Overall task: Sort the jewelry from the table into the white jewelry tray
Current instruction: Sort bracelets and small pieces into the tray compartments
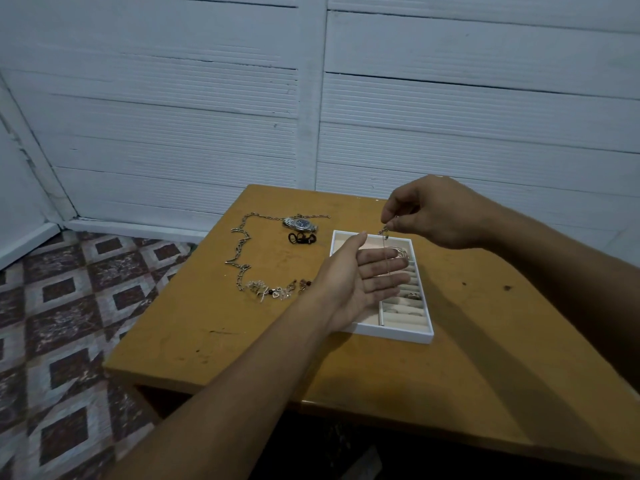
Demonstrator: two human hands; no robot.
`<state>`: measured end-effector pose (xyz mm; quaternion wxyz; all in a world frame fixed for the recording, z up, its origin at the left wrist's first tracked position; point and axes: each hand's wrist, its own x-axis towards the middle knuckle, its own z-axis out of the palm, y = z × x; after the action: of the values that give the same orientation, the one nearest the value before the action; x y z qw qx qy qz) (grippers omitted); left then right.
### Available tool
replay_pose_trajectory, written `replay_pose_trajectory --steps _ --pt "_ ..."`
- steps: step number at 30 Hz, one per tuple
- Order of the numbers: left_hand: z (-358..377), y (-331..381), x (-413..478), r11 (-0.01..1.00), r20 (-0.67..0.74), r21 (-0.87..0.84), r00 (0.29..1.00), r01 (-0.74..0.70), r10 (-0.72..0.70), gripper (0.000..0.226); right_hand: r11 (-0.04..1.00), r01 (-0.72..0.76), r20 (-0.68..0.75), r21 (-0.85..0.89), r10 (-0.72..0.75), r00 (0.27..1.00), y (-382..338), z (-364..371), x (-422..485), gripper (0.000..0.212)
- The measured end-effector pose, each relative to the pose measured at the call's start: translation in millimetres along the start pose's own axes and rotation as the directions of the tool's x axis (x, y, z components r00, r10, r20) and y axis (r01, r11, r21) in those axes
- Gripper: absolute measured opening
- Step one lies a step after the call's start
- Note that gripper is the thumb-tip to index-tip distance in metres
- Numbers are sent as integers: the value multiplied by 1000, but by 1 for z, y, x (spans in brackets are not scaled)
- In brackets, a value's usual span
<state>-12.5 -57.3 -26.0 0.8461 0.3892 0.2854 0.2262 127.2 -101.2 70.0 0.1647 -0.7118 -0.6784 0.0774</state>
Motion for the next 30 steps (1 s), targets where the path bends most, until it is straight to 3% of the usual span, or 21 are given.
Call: replay_pose_trajectory --steps 9,14,25,30 --pt "2 -2 6 979 -15 -172 994 107 -112 55 999 -41 -70 20 42 997 1 19 -1 7" --pt "-3 -1 14 951 -66 -303 994 62 -86 51 992 -31 -45 -119 25 999 0 43 -8 11" --pt "-9 7 19 993 -210 -118 977 22 -47 50 983 -52 36 -174 59 998 6 72 -7 11" --pt "-11 8 20 997 -238 -74 970 32 -49 53 990 -109 27 -89 112 993 13 86 -3 14"
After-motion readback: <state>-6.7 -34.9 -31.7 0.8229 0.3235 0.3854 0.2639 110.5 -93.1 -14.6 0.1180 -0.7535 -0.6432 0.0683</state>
